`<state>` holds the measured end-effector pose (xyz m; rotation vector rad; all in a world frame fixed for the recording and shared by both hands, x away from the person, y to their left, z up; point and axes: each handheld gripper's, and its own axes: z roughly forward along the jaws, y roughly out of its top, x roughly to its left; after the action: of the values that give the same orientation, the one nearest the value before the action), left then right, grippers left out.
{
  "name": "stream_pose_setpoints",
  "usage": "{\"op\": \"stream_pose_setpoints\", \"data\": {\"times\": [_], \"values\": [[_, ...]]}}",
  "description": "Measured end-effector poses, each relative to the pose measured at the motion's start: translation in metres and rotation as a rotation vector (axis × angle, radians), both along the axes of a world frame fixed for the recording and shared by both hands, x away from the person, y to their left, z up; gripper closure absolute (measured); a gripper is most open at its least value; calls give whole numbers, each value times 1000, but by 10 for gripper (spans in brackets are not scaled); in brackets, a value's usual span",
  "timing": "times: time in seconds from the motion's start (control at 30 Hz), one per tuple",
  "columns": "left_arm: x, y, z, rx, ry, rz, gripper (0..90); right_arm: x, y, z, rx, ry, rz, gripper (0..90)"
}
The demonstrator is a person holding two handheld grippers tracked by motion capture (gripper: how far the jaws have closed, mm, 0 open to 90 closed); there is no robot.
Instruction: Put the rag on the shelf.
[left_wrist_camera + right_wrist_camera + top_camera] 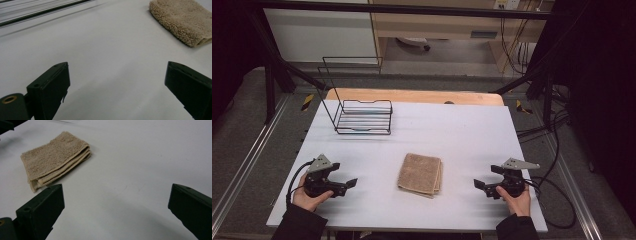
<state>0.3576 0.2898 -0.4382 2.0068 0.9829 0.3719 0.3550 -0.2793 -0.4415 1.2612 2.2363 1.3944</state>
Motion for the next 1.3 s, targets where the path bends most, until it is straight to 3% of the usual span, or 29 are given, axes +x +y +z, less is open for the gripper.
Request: {"op": "stream_pose_setpoints", "data": {"times": [0.47, 0.77, 1.03, 1.3], "values": [[0, -11, 2, 17, 8, -19, 52, -1, 1, -1, -19, 11, -3, 11], [2, -22, -1, 35, 38, -15, 67, -1, 2, -1, -26, 11, 0, 10], [2, -39, 7, 27, 42, -1, 85, -1, 2, -1, -27, 6, -4, 10], [2, -65, 19, 36, 37, -33, 112, -1, 2, -1, -29, 8, -7, 10]]}}
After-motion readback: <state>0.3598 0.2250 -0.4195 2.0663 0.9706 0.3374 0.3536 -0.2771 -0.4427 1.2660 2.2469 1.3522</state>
